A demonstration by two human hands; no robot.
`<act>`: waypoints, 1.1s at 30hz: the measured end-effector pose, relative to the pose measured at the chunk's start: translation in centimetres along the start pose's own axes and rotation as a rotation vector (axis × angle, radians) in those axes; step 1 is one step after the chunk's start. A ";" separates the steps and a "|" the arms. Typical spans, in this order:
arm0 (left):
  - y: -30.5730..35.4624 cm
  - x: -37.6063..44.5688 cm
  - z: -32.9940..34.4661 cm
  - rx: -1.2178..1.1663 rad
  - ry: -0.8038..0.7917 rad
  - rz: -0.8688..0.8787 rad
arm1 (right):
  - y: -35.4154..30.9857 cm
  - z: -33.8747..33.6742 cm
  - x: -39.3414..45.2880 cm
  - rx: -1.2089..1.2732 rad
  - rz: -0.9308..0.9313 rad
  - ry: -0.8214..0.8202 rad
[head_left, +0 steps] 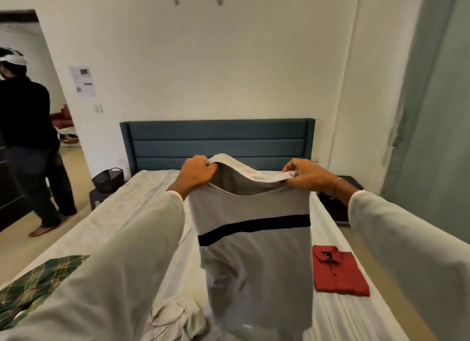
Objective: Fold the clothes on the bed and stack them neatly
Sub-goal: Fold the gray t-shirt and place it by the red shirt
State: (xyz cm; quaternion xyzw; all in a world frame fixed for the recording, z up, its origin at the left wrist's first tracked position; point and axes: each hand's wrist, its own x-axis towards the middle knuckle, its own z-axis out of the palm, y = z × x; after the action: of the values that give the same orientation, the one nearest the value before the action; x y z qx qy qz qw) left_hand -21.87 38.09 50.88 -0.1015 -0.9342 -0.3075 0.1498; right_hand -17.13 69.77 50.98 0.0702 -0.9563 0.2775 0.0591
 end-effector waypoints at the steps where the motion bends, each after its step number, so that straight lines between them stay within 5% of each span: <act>1: 0.5 0.1 -0.7 0.041 -0.039 0.078 | 0.9 -1.5 -0.7 0.029 0.005 -0.089; 6: 1.2 0.9 -3.2 0.226 -0.266 0.285 | 4.3 -6.6 -4.1 0.008 -0.025 -0.232; 11: 2.3 1.8 -3.8 0.448 -0.307 0.430 | 5.9 -7.7 -4.9 -0.052 0.012 0.049; 17: 3.0 2.6 -5.9 0.237 -0.363 0.304 | 6.4 -8.9 -5.8 -0.131 -0.017 0.320; 23: 3.7 1.7 -6.5 0.053 -0.421 0.254 | 6.6 -10.9 -8.2 0.067 -0.042 0.091; 29: 4.0 1.7 -7.2 -0.063 -0.305 0.304 | 6.7 -11.8 -9.0 -0.007 -0.093 0.289; 33: 4.5 1.4 -8.3 -0.102 -0.396 0.241 | 7.1 -13.3 -9.9 -0.046 -0.115 0.186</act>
State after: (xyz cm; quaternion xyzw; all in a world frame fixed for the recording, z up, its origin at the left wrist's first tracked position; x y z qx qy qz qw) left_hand -20.06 36.80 60.15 -0.2781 -0.9096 -0.3085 -0.0063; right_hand -7.56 83.87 56.89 0.0974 -0.9473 0.2569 0.1647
